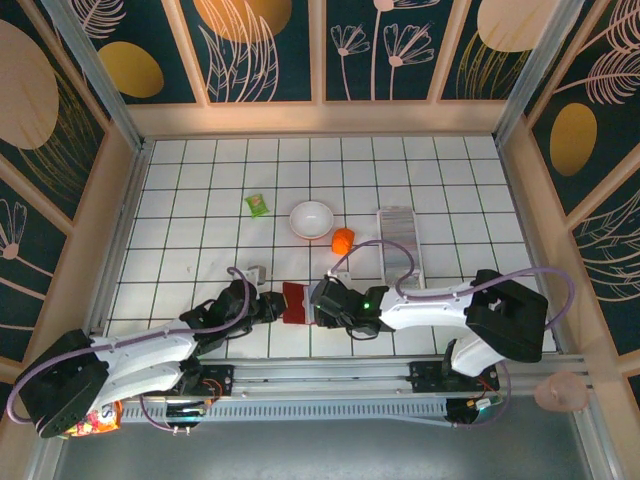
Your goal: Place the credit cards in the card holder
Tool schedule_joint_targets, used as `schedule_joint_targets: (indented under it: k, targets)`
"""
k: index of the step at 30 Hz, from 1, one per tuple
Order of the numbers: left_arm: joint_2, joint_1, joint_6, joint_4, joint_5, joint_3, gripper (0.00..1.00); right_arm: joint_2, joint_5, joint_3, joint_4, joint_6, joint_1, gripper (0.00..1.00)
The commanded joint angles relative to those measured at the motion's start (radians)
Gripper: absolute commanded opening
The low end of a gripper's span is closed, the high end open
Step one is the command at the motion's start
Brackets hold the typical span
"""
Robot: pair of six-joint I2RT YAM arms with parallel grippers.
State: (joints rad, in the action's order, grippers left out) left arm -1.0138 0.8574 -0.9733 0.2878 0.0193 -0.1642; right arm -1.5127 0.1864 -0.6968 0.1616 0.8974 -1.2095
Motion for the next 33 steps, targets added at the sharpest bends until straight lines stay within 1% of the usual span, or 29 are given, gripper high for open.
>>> schedule_joint_targets:
  k: [1, 9, 13, 20, 25, 29, 33]
  targets:
    - [-0.012, 0.002, 0.01, 0.012, 0.012, 0.015, 0.09, -0.034, 0.023, -0.024, 0.027, 0.02, 0.005, 0.42]
    - [-0.027, 0.003, 0.001, 0.042, 0.028, 0.031, 0.04, -0.037, -0.011, -0.021, -0.069, 0.019, 0.005, 0.43]
    - [-0.034, 0.003, -0.006, 0.044, 0.03, 0.034, 0.0, -0.026, -0.021, -0.009, -0.127, 0.02, 0.005, 0.44]
    - [-0.04, 0.002, -0.021, 0.068, 0.035, 0.048, 0.0, -0.05, -0.06, -0.018, -0.177, 0.009, 0.005, 0.44]
    - [-0.039, 0.002, -0.024, 0.065, 0.026, 0.056, 0.0, -0.062, -0.055, -0.029, -0.16, 0.013, 0.005, 0.44]
    - [-0.03, 0.003, -0.022, 0.052, 0.022, 0.056, 0.0, -0.039, 0.019, -0.058, -0.082, 0.016, -0.017, 0.45]
    - [-0.027, 0.002, -0.017, 0.05, 0.03, 0.056, 0.0, 0.008, 0.055, -0.064, -0.039, 0.023, -0.044, 0.46]
